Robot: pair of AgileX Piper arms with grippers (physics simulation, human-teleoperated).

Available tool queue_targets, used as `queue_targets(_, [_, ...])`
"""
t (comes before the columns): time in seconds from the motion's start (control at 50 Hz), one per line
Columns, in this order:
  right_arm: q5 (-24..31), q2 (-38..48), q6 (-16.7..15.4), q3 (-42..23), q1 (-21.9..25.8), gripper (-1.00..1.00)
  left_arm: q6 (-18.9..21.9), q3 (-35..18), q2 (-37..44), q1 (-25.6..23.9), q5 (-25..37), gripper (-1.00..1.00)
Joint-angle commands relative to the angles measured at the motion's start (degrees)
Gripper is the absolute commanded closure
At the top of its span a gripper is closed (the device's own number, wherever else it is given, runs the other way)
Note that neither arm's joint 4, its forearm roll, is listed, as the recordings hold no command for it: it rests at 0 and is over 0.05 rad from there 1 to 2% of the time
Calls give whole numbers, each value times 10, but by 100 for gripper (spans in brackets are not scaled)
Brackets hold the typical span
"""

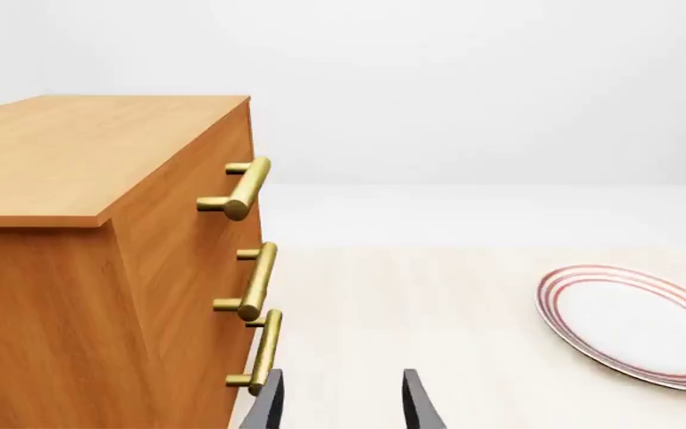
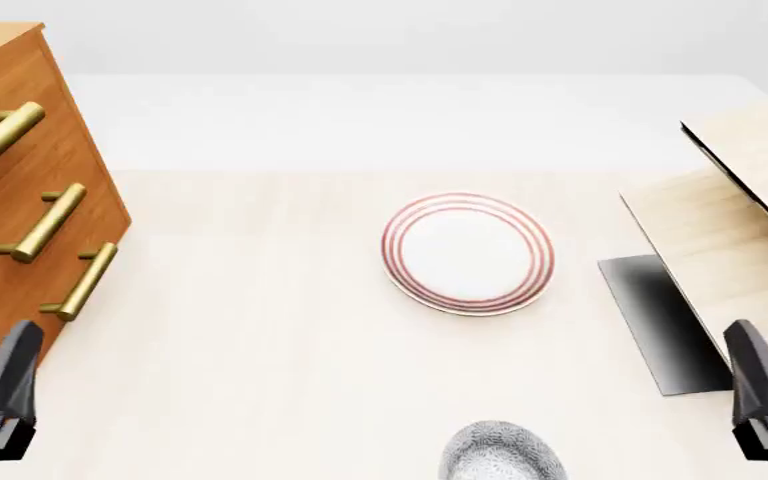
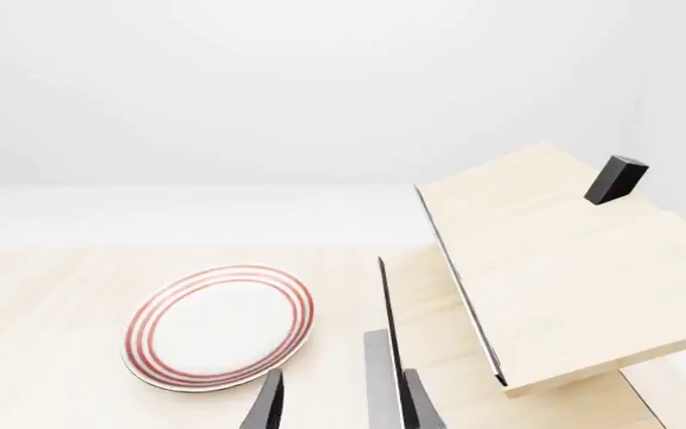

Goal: Open the top drawer of the cabinet and put the bowl in it.

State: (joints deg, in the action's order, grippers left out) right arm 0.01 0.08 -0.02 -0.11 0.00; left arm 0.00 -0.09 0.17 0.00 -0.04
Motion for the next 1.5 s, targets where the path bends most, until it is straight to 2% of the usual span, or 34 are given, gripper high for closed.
queue_targets(0.02, [1, 1, -1, -3, 0, -100, 0, -1, 2, 0, -1, -100])
queue_targets(0.24, [2, 1, 0, -3, 0, -100, -1, -1, 2, 0, 0, -100])
queue_targets(0.26, [2, 1, -1, -4, 0, -100, -28, 1, 189, 94, -202, -100])
queue_targets(0.28, [2, 1, 0, -3, 0, -100, -1, 0, 18, 0, -18, -100])
queue_targets(0.3, [2, 1, 0, -3, 0, -100, 4, -1, 2, -4, -2, -100])
queue_targets(0.34, [2, 1, 0, -3, 0, -100, -9, -2, -1, -5, -10, -100])
queue_targets(0.46, [2, 1, 0, -3, 0, -100, 11, -5, 2, 5, 2, -100])
queue_targets(0.5, [2, 1, 0, -3, 0, -100, -2, -14, -1, 10, -7, -100])
queue_targets(0.6, [2, 1, 0, -3, 0, -100, 37, -25, 28, -10, -12, -100])
queue_targets(0.62, [2, 1, 0, -3, 0, -100, 66, -31, 62, -16, -32, -100])
queue_targets(0.68, [2, 1, 0, -3, 0, -100, 81, -42, 94, -22, -51, -100])
queue_targets(0.74, [2, 1, -1, -3, 0, -100, 126, -59, 143, -30, -75, -100])
queue_targets(0.84, [2, 1, 0, -3, 0, -100, 155, -85, 186, -44, -82, -100])
queue_targets(0.9, [2, 1, -1, -3, 0, -100, 166, -105, 195, -57, -70, -100])
queue_targets(0.94, [2, 1, 0, -3, 0, -100, 192, -115, 203, -50, -61, -100])
queue_targets(1.04, [2, 1, 0, -3, 0, -100, 221, -137, 209, -50, -45, -100])
queue_targets(1.06, [2, 1, 0, -3, 0, -100, 251, -141, 225, -47, -49, -100])
queue_targets(1.18, [2, 1, 0, -3, 0, -100, 278, -167, 255, -48, -46, -100])
queue_targets(1.2, [2, 1, 0, -3, 0, -100, 298, -166, 265, -47, -50, -100])
queue_targets(1.26, [2, 1, 0, -3, 0, -100, 316, -179, 274, -42, -39, -100])
queue_targets(1.34, [2, 1, -1, -3, 0, -100, 367, -177, 279, -28, -34, -100])
queue_targets(1.44, [2, 1, 0, -3, 0, -100, 397, -197, 276, -21, -8, -100])
queue_targets(1.5, [2, 1, 0, -3, 0, -100, 445, -197, 286, -26, -14, -100])
